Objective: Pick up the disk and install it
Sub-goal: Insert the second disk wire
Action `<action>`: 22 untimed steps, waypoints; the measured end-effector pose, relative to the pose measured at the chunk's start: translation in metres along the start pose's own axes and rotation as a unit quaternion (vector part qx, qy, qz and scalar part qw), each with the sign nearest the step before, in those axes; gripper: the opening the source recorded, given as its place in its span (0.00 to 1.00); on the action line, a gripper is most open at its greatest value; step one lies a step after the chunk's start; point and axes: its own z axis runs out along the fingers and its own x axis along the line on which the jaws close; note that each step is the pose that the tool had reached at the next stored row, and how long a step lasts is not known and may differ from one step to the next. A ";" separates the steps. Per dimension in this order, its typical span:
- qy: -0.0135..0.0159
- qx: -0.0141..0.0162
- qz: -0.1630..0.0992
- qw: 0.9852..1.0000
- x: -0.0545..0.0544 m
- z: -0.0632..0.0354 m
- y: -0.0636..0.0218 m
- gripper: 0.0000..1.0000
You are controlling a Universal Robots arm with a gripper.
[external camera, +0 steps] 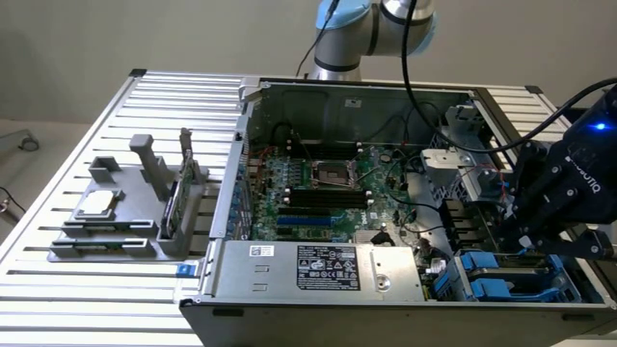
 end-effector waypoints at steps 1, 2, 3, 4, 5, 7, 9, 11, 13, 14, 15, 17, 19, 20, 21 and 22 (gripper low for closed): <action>0.000 0.000 0.000 1.000 0.000 0.0000 -0.0006 0.24; 0.000 0.000 0.000 1.000 0.000 0.0000 -0.0013 0.24; 0.000 0.000 0.000 1.000 0.001 -0.0007 -0.0022 0.24; 0.000 0.000 0.000 1.000 0.001 -0.0022 -0.0029 0.24; 0.000 0.000 0.000 1.000 0.002 -0.0046 -0.0037 0.24; 0.000 0.000 0.000 1.000 0.005 -0.0120 -0.0050 0.24; -0.004 0.000 0.000 1.000 0.008 -0.0187 -0.0061 0.24; -0.009 -0.001 0.001 1.000 0.012 -0.0211 -0.0065 0.24; -0.015 -0.001 0.002 1.000 0.013 -0.0211 -0.0057 0.24; -0.019 -0.002 0.002 1.000 0.014 -0.0211 -0.0052 0.24; -0.024 -0.002 0.003 1.000 0.015 -0.0212 -0.0046 0.24; -0.025 -0.005 0.003 1.000 0.016 -0.0209 -0.0035 0.24; -0.025 -0.007 0.003 1.000 0.018 -0.0204 -0.0025 0.24; -0.025 -0.008 0.003 1.000 0.019 -0.0200 -0.0020 0.24; -0.025 -0.009 0.003 1.000 0.020 -0.0197 -0.0017 0.24; -0.025 -0.010 0.003 1.000 0.022 -0.0194 -0.0012 0.24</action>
